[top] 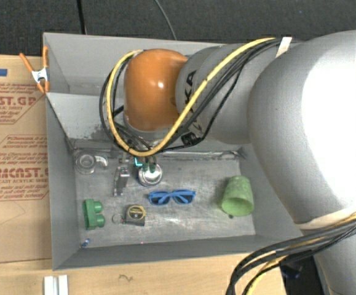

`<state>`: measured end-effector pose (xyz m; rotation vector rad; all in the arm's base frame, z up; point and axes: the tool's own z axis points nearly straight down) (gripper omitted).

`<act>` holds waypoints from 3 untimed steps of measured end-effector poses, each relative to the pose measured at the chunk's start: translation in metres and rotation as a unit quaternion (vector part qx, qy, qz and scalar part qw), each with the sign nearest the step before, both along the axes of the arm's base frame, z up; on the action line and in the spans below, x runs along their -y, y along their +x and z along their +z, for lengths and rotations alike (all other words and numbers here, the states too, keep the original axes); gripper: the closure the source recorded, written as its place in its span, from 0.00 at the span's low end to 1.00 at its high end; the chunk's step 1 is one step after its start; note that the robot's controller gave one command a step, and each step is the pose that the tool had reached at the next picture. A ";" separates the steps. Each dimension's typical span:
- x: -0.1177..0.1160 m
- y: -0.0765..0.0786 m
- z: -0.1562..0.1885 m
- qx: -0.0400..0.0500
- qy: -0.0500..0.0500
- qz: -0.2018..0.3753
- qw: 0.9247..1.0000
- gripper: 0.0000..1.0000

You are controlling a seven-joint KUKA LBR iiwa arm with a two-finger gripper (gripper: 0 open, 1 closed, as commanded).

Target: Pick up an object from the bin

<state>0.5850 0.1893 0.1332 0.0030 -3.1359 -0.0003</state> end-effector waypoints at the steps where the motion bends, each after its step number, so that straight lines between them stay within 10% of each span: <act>1: -0.033 -0.085 -0.062 0.004 0.001 0.075 0.997 0.00; 2: -0.032 -0.085 -0.061 0.003 0.001 0.074 0.997 1.00; 3: -0.005 -0.060 0.076 0.007 0.001 0.239 0.971 1.00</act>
Offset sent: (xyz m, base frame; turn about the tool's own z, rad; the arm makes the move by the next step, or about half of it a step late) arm -0.0851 0.0305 -0.0632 -0.1472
